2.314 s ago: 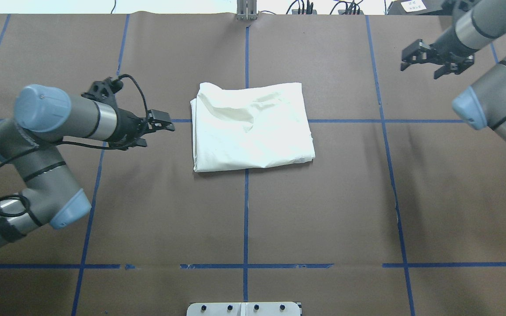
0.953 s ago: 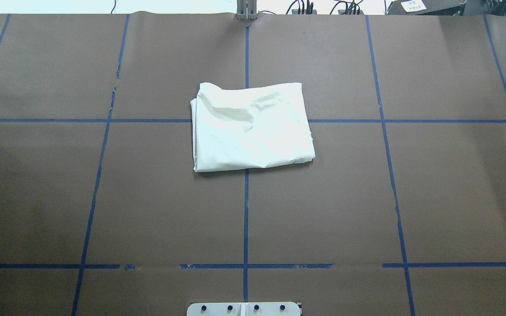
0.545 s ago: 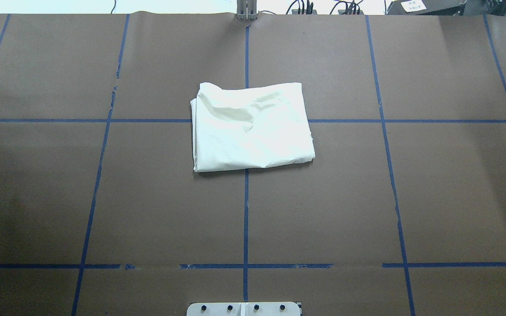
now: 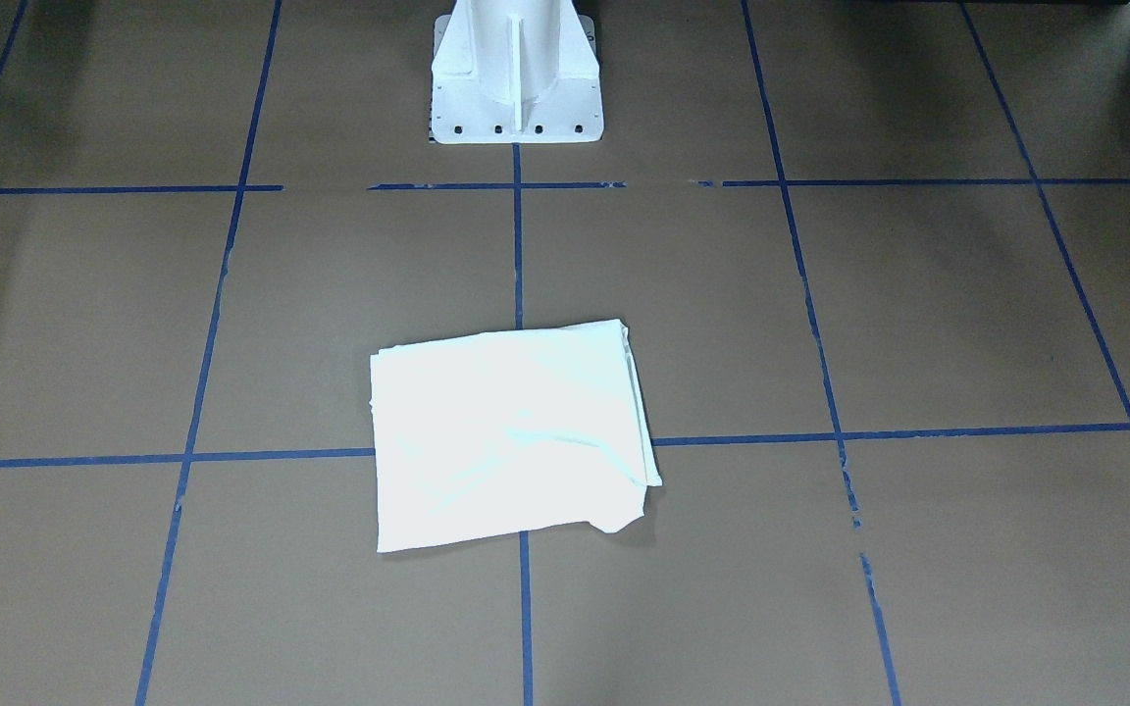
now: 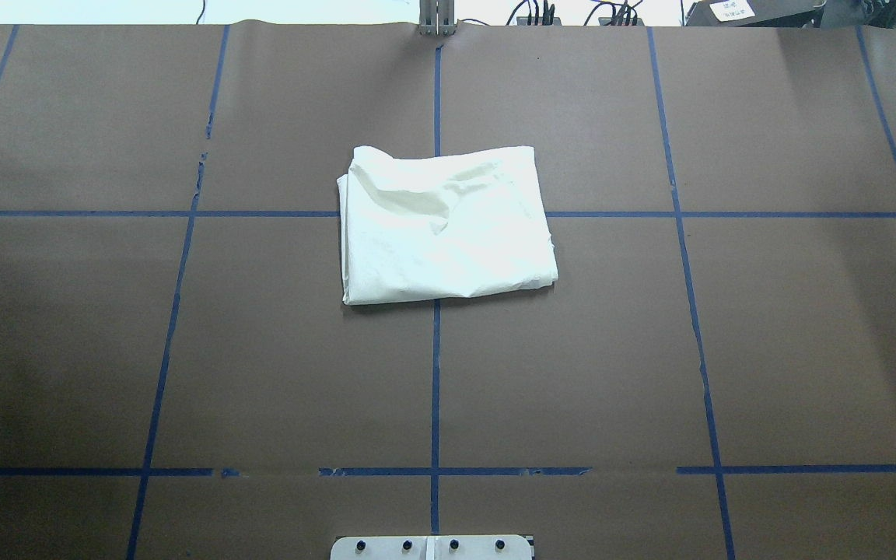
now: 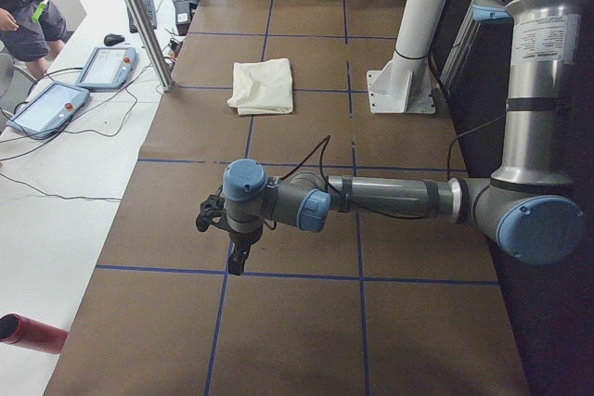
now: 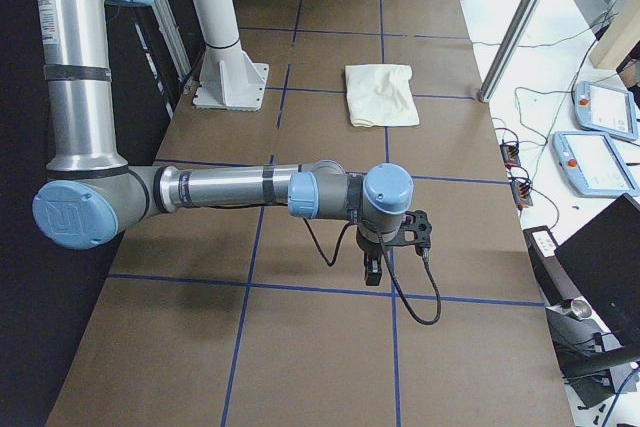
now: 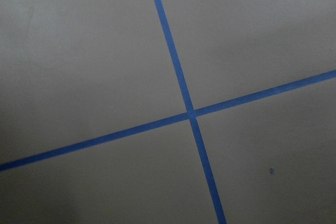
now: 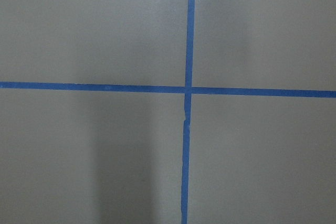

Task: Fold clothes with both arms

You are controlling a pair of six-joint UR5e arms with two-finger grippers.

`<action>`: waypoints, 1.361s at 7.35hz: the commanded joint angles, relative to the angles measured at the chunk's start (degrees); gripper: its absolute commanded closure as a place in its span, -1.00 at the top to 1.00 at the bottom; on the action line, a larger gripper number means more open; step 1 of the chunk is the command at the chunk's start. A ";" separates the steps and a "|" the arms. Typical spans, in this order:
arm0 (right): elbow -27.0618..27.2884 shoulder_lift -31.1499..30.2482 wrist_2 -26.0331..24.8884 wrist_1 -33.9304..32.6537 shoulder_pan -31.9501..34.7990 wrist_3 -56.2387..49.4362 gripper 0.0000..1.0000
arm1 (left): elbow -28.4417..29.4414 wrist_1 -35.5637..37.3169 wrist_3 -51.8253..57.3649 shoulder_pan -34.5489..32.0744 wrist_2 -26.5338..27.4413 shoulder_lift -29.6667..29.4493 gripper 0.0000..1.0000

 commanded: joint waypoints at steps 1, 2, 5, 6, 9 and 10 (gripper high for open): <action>0.90 -0.38 0.15 -0.18 0.81 0.02 1.00 | -1.58 3.15 0.07 -0.07 -0.05 0.57 0.99; 0.99 -0.65 -0.02 -0.18 1.60 0.02 1.00 | -1.58 3.15 0.07 -0.07 -0.05 0.66 0.99; -0.77 -3.54 -0.46 0.69 1.78 -0.86 1.00 | -1.41 2.62 0.16 -0.07 0.04 0.75 0.99; -1.29 -3.81 -0.55 1.39 1.78 -0.68 1.00 | -1.49 2.53 0.16 -0.07 0.04 0.75 0.99; -1.21 -3.72 -0.46 1.66 1.78 -0.07 1.00 | -0.88 2.53 0.16 -0.07 0.04 0.75 0.99; -1.21 -3.72 -0.46 1.66 1.78 -0.07 1.00 | -0.79 2.53 0.16 -0.07 0.04 0.75 0.99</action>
